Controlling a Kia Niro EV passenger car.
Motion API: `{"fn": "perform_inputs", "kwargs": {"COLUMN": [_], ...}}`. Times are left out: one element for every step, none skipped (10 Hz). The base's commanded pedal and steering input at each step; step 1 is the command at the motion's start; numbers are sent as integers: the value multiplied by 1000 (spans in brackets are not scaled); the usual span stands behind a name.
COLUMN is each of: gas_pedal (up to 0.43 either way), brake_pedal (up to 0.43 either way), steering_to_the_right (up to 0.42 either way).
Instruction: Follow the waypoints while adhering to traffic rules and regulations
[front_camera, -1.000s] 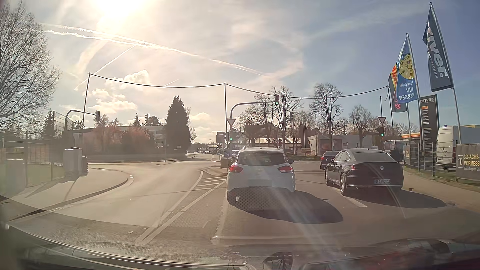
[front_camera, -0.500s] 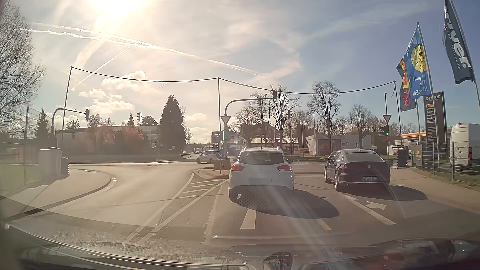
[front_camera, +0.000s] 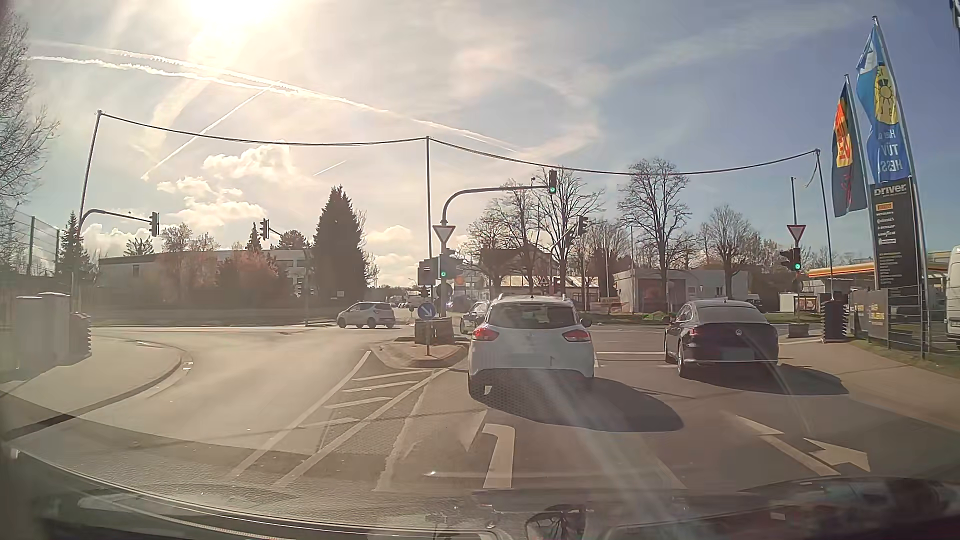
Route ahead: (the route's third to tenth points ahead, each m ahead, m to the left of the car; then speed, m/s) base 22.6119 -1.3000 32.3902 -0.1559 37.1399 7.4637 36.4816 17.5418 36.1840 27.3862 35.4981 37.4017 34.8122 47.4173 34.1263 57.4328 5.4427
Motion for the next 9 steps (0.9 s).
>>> {"fn": "perform_inputs", "kwargs": {"gas_pedal": [409,409,398,398,358,350,331,319,299], "brake_pedal": [0,0,0,0,0,0,0,0,0], "steering_to_the_right": [15,15,15,15,15,15,19,22,23]}}
